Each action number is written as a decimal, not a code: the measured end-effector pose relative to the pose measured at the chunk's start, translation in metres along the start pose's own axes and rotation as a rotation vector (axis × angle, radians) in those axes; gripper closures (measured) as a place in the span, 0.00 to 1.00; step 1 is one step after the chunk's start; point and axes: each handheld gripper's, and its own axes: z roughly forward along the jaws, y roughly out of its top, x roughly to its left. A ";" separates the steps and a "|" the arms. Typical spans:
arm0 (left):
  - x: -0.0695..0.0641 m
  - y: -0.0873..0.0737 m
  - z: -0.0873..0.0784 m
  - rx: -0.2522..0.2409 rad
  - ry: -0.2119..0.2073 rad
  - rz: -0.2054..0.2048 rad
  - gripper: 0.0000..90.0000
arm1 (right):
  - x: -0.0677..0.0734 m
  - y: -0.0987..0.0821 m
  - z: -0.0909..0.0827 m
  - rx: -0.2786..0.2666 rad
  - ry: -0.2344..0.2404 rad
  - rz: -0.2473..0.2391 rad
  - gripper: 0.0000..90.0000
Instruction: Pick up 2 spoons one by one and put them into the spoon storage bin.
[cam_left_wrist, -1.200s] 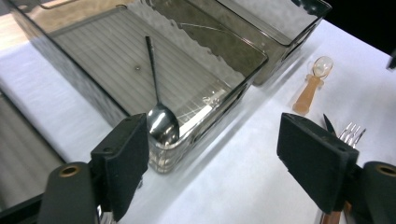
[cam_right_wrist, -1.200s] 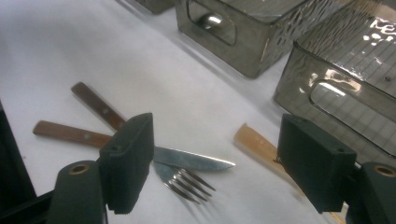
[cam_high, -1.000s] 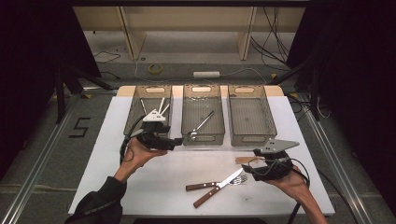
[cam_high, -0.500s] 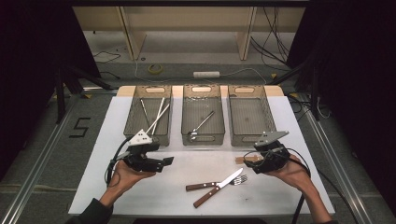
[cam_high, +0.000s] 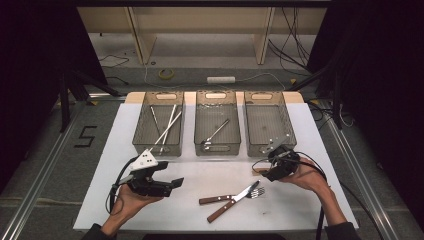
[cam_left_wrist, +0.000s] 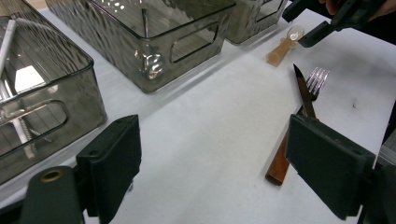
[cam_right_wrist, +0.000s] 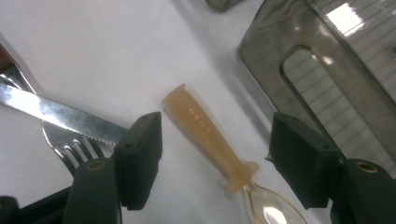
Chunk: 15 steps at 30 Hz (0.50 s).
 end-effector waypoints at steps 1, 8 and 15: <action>-0.001 0.000 0.000 -0.002 0.000 0.003 0.20 | 0.000 0.001 0.002 0.011 0.003 0.003 0.41; -0.003 -0.001 0.001 0.001 -0.004 0.013 0.20 | 0.000 0.005 0.014 0.041 0.020 -0.031 0.47; -0.003 -0.002 0.002 0.000 -0.004 0.015 0.20 | 0.000 0.006 0.023 0.075 0.037 -0.065 0.55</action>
